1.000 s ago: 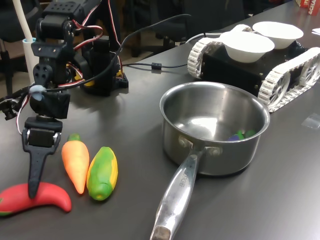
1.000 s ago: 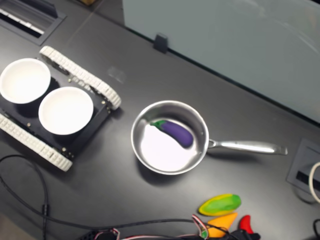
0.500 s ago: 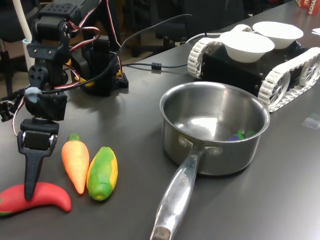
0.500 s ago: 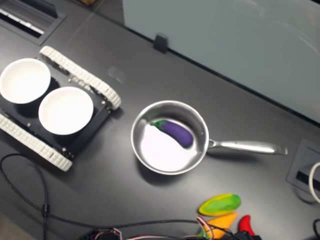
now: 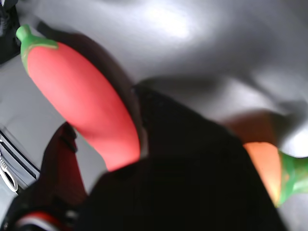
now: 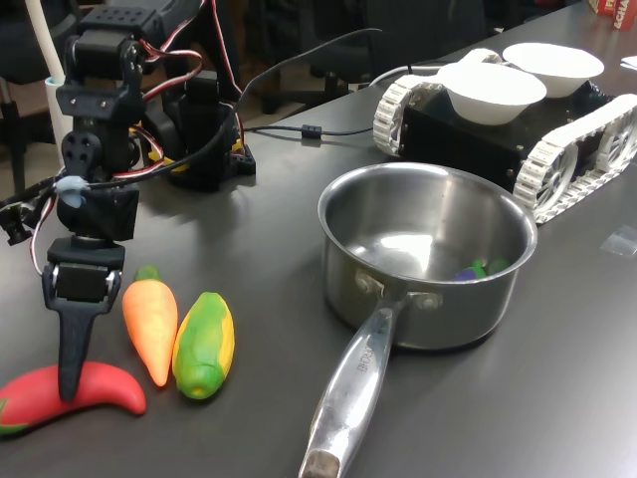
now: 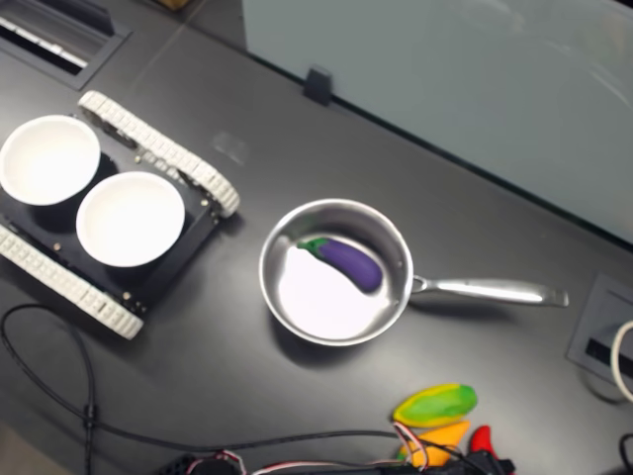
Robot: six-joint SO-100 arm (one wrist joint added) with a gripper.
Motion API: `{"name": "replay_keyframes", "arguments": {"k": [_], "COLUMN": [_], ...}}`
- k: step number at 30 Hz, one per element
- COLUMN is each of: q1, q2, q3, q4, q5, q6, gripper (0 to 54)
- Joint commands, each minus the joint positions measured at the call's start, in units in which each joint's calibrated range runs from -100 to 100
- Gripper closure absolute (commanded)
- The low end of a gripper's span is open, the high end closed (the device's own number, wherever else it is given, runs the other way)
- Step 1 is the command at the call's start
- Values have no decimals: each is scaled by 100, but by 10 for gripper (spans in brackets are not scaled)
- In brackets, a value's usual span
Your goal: Pick up the chilli and place them in the pan
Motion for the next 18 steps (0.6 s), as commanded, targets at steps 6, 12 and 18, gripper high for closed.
{"name": "replay_keyframes", "arguments": {"k": [6,12,18], "q1": [-39,-50,-50], "q2": [268,361,403], "q3": [-949,-1176,-1258], "q4": [497,966,1128], "q5": [-34,15,44], "q6": [69,69,69], "gripper": [295,338,378]}}
